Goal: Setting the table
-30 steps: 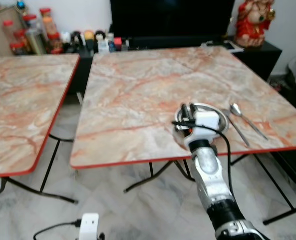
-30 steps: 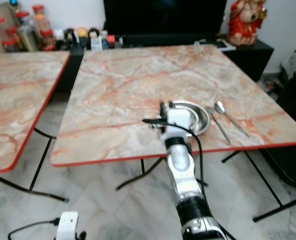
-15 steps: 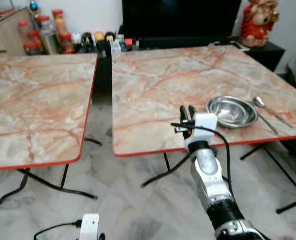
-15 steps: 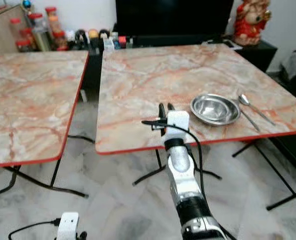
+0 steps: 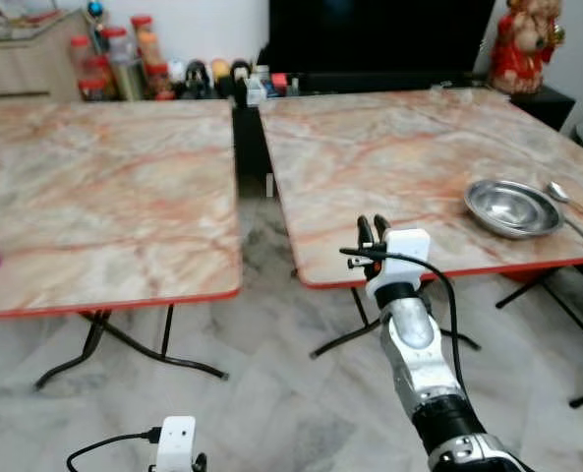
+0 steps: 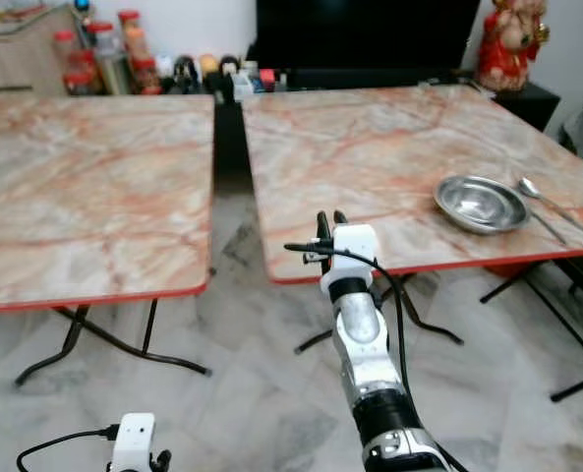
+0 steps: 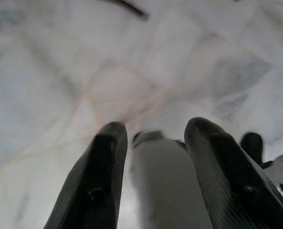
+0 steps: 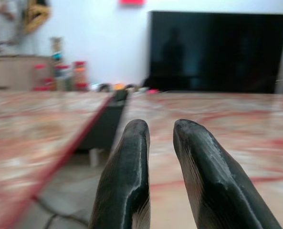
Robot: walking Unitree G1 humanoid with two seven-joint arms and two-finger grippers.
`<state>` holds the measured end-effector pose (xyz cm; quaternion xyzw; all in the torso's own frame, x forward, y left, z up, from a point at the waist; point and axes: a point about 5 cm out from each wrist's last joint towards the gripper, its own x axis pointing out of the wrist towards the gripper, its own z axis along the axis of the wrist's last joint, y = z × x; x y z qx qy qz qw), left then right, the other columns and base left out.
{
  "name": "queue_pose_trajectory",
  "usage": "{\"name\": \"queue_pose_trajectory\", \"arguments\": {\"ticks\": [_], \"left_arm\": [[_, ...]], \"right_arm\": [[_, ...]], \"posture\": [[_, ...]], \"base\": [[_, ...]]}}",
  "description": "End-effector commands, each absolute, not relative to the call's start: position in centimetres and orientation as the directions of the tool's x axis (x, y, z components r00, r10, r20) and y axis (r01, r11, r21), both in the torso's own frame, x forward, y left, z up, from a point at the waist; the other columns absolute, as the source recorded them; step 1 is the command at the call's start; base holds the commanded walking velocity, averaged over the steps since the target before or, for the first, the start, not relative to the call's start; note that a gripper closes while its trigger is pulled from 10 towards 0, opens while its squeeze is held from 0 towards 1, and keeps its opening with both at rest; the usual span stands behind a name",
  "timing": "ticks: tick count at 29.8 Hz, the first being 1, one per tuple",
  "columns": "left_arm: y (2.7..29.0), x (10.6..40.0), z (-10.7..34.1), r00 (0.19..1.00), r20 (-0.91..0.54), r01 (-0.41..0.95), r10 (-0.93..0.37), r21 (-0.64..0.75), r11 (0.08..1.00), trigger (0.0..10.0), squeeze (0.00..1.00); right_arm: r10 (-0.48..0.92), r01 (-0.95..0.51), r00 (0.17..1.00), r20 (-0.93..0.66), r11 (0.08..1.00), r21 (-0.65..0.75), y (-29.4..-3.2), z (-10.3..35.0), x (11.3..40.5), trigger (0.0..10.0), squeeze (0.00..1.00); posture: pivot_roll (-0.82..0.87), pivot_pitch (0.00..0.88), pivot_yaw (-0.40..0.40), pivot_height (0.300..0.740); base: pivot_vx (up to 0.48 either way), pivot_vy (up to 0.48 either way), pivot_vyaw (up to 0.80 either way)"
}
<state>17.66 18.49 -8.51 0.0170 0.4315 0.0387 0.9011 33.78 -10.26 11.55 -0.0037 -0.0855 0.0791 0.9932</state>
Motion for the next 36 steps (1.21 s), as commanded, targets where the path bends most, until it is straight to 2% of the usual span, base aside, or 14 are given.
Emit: {"name": "queue_pose_trajectory", "arguments": {"ticks": [1,10,14,15,16,17,23,27,32,36], "left_arm": [[18.4,17.7,-8.5,0.625,-0.775,-0.063,0.087,0.062,0.996,10.0,0.00],[18.5,17.6,-8.5,0.623,-0.777,-0.063,0.090,0.064,0.996,10.0,0.00],[18.6,17.5,-8.5,0.623,-0.777,-0.061,0.091,0.068,0.996,10.0,0.00],[18.7,17.5,-8.6,0.622,-0.777,-0.062,0.093,0.069,0.996,10.0,0.00],[18.7,17.5,-8.6,0.622,-0.777,-0.062,0.093,0.069,0.996,10.0,0.00],[18.7,17.5,-8.6,0.622,-0.777,-0.062,0.094,0.070,0.996,10.0,0.00],[18.7,17.4,-8.6,0.621,-0.778,-0.060,0.094,0.073,0.996,10.0,0.00],[18.7,17.4,-8.6,0.622,-0.778,-0.057,0.094,0.075,0.996,10.0,0.00],[19.1,18.3,-8.0,0.662,-0.739,-0.079,0.123,0.094,0.992,10.0,0.00],[19.3,18.9,-7.6,0.681,-0.720,-0.088,0.129,0.094,0.992,10.0,0.00]], "right_arm": [[0.159,-0.155,0.976,0.152,0.987,-0.035,-10.7,11.1,33.8,10.0,0.00],[0.166,-0.165,0.986,0.004,0.984,-0.074,-11.7,7.4,32.7,10.0,0.00],[0.140,-0.151,0.982,-0.125,0.984,-0.090,-12.9,4.5,31.5,10.0,0.00],[0.112,-0.132,0.970,-0.215,0.988,-0.081,-13.8,2.7,30.5,10.0,0.00],[0.112,-0.132,0.970,-0.215,0.988,-0.081,-13.8,2.7,30.5,10.0,0.00],[0.084,-0.106,0.954,-0.287,0.992,-0.062,-14.6,1.3,29.6,10.0,0.00],[0.009,-0.038,0.872,-0.489,0.998,-0.051,-16.7,-2.6,26.3,10.0,0.00],[-0.008,-0.017,0.826,-0.564,0.999,-0.039,-17.3,-4.1,24.7,10.0,0.00],[-0.059,0.021,0.715,-0.696,0.998,-0.063,-18.5,-6.4,21.6,10.0,0.00],[-0.073,0.026,0.688,-0.722,0.997,-0.075,-18.7,-6.9,20.8,10.0,0.00]], "posture": [[-0.02,0.000,-0.038,0.701],[-0.01,0.000,-0.038,0.701],[-0.01,0.000,-0.039,0.701],[0.00,0.000,-0.042,0.701],[0.00,0.000,-0.042,0.701],[0.00,0.000,-0.044,0.701],[0.01,0.000,-0.042,0.701],[0.01,0.000,-0.043,0.701],[0.01,0.000,-0.043,0.701],[0.02,0.000,-0.044,0.701]], "base": [[0.000,0.386,0.00],[0.000,0.383,0.00],[0.000,0.382,0.00],[0.000,0.382,0.00],[0.000,0.382,0.00],[0.000,0.386,0.00],[0.000,0.382,0.00],[0.000,0.384,0.00],[0.000,0.380,0.00],[0.000,0.383,0.00]]}}
